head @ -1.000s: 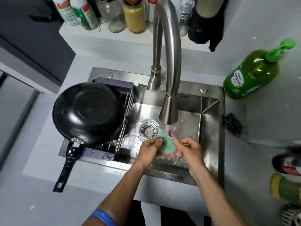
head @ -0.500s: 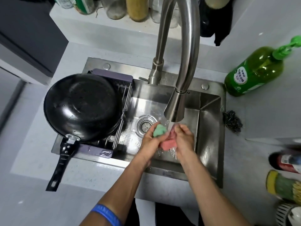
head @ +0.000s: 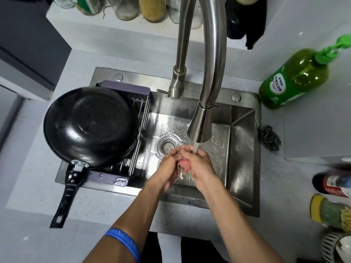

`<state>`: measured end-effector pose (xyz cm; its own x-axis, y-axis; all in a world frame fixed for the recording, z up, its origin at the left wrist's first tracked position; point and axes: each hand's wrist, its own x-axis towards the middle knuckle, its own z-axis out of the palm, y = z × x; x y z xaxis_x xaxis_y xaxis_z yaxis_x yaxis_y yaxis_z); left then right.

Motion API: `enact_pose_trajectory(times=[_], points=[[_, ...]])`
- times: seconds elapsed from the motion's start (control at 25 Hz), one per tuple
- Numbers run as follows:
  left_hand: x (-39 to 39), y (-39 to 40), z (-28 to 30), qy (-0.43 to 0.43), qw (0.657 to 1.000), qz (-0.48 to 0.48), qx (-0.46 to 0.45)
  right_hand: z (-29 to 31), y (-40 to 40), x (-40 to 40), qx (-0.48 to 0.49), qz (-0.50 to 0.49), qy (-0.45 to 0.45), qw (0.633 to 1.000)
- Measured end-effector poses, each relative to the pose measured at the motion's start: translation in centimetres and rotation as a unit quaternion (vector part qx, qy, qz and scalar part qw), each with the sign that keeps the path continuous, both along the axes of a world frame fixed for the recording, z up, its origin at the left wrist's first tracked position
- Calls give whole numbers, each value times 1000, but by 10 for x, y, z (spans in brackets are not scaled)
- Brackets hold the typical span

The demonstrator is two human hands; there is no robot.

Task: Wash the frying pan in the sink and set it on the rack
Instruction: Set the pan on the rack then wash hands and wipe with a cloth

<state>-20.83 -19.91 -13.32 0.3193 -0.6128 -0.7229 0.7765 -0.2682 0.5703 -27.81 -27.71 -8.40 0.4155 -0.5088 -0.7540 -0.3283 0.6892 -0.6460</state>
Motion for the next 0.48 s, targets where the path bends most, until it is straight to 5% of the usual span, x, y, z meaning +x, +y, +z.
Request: enact_pose_trajectory(times=[0.24,0.36,0.48], points=[[6,-9,3,-151,986,39,63,-14,-30,-17,-91,44,38,994],[12,-16,4,-135,986,21,100,-25,-27,-30,-17,147,74,986],[20,-6,5,-68,997,-9,41,-36,-28,-30,33,111,40,992]])
